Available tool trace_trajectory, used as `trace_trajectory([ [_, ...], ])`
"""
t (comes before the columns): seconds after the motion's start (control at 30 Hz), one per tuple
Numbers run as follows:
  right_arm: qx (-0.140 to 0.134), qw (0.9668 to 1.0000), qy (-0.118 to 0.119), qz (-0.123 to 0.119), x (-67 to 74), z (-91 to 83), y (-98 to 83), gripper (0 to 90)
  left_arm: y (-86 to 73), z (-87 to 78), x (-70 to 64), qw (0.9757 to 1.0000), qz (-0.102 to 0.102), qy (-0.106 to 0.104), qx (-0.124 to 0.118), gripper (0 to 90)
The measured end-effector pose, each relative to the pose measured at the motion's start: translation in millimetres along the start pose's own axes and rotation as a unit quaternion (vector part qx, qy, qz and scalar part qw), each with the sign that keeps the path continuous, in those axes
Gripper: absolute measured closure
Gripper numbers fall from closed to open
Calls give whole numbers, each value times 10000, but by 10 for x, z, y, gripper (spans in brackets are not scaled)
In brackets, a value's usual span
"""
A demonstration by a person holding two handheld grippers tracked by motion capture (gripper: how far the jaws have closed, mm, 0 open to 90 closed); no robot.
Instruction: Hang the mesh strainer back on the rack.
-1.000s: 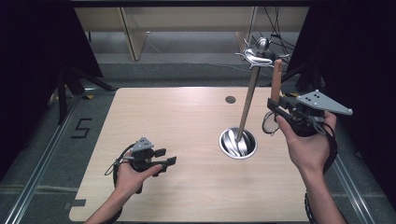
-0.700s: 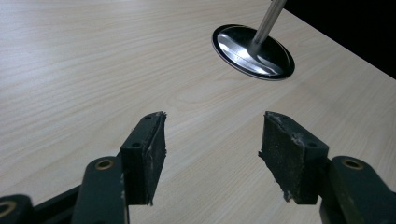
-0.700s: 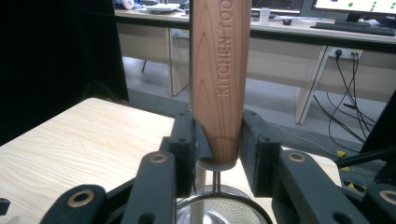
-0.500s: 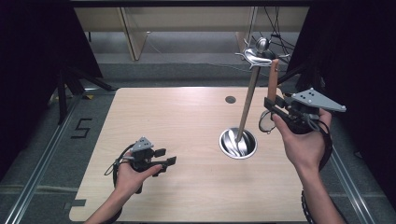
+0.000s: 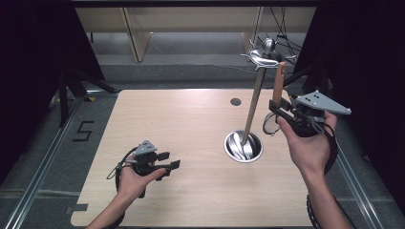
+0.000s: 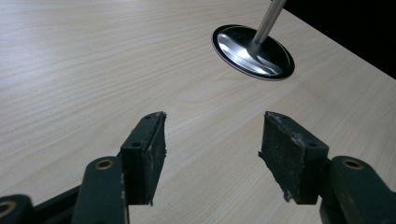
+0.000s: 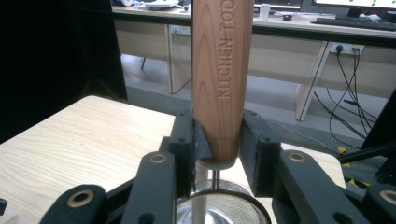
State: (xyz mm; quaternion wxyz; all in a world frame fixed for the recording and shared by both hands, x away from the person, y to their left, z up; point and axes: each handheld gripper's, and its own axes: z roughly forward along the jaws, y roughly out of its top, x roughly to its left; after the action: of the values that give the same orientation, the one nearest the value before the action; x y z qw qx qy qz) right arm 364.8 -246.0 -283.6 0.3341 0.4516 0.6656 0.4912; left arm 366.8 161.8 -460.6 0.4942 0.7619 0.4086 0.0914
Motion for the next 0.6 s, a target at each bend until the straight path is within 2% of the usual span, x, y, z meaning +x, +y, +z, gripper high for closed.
trace_trajectory([
  [0.17,112,9999,-4,28,6,0,-19,687,-2,1,-3,10000,-22,-8,-20,392],
  [0.23,69,10000,46,-21,-7,5,-31,669,-1,-3,3,10000,0,-2,7,392],
  [0.37,-27,10000,4,-30,1,-51,-5,603,-4,4,-2,10000,-27,-5,-16,392],
  [0.4,-67,9999,-15,-136,-13,-64,6,579,-3,3,-3,10000,-24,-5,-17,392],
  [0.53,-134,9997,-114,-180,-41,-127,-9,485,-4,1,-1,10000,-25,-5,-17,392],
  [0.6,-120,9996,-117,-237,-63,-138,-21,475,-3,-3,3,10000,-6,0,1,392],
])
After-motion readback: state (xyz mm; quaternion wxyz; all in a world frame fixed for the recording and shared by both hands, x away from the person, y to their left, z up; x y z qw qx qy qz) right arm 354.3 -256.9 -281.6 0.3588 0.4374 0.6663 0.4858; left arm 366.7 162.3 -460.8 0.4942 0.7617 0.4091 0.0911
